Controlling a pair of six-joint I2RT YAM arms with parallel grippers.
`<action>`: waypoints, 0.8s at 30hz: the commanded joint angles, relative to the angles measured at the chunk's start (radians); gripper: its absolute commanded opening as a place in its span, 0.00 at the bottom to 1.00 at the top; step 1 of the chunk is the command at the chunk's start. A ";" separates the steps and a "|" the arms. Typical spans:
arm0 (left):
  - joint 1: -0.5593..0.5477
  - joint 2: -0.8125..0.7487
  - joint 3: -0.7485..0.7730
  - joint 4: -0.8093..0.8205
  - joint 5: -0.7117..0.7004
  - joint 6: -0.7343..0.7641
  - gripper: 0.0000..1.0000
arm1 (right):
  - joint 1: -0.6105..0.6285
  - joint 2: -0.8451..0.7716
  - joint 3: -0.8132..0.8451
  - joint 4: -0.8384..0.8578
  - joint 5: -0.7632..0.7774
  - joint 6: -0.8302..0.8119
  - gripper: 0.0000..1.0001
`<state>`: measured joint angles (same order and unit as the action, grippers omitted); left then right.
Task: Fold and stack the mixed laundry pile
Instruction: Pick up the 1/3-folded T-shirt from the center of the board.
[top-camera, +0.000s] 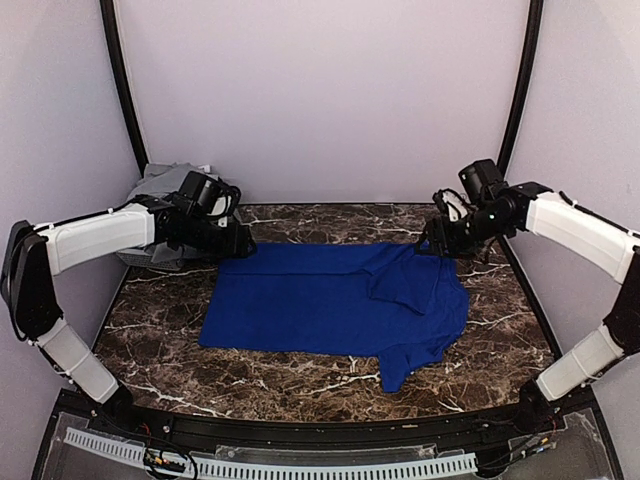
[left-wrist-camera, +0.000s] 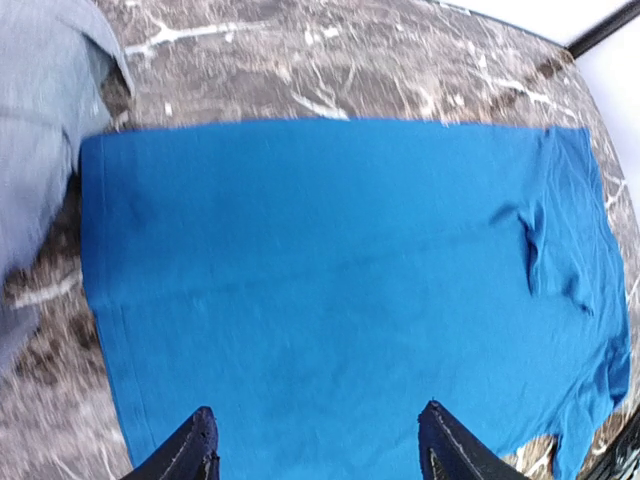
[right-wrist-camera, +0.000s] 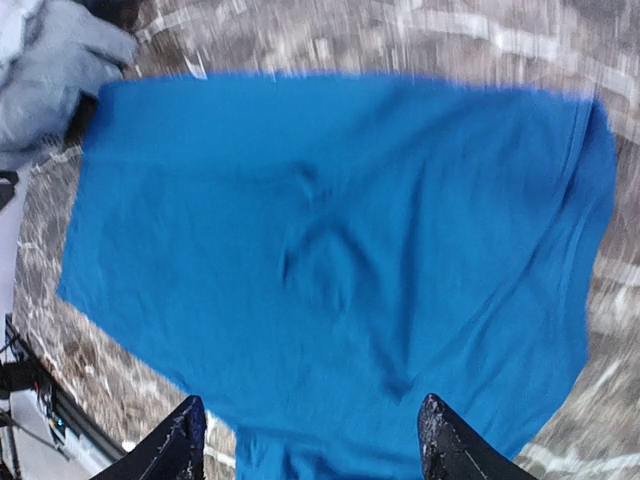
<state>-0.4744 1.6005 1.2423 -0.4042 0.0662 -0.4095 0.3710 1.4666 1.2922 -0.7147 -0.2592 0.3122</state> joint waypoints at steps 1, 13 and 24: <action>-0.057 -0.106 -0.113 -0.055 -0.042 -0.054 0.67 | 0.056 -0.133 -0.151 -0.101 0.012 0.151 0.69; -0.132 -0.329 -0.361 -0.119 -0.122 -0.281 0.63 | 0.222 -0.374 -0.464 -0.223 -0.009 0.437 0.52; -0.133 -0.369 -0.412 -0.134 -0.174 -0.364 0.63 | 0.269 -0.340 -0.572 -0.110 0.100 0.594 0.44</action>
<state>-0.6044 1.2644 0.8562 -0.5217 -0.0761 -0.7296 0.6312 1.1263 0.7490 -0.9039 -0.1936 0.8413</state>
